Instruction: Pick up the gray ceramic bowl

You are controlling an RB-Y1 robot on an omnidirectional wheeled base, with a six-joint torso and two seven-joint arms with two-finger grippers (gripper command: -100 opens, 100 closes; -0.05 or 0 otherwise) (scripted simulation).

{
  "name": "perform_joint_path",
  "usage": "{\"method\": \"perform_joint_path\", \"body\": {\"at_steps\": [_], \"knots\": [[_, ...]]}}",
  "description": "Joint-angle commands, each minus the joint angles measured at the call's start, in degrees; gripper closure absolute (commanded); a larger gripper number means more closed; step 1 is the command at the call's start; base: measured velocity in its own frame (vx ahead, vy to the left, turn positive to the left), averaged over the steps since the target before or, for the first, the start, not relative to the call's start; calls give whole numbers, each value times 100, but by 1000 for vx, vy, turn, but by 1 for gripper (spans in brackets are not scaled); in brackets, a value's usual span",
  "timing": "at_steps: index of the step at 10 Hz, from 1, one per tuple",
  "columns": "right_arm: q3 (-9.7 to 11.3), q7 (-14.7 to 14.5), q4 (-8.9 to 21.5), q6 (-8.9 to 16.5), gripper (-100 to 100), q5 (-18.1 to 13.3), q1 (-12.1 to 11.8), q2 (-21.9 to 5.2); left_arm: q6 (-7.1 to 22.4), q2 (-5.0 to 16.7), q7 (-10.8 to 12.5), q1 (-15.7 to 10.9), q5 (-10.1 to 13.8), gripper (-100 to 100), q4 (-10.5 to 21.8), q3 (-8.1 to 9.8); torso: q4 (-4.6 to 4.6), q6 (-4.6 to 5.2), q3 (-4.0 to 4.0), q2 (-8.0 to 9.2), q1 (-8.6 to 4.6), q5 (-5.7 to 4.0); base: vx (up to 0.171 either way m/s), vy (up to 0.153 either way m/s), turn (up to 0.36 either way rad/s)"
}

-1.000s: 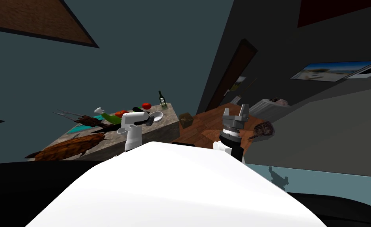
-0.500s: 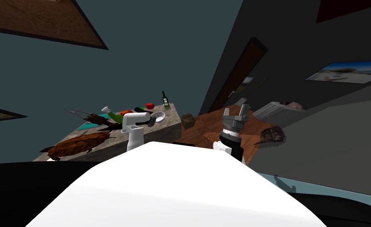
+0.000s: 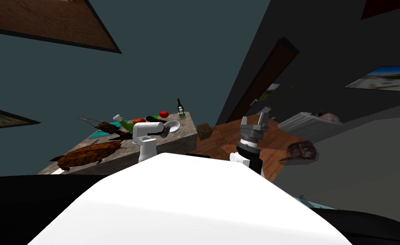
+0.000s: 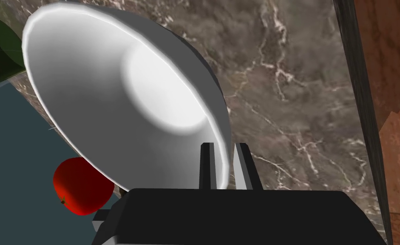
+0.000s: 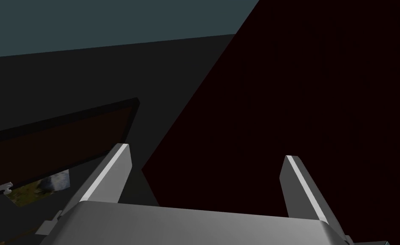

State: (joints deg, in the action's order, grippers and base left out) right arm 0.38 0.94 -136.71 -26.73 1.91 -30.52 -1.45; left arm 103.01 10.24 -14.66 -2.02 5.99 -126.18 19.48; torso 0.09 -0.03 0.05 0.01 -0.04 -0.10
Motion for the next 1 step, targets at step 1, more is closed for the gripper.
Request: {"method": "perform_joint_path", "body": {"at_steps": [1], "knots": [[0,0,0,0,0,0,0,0,0,0,0,0,0,0,0,0,0,0,0,0,0,0,0,0,0]]}}
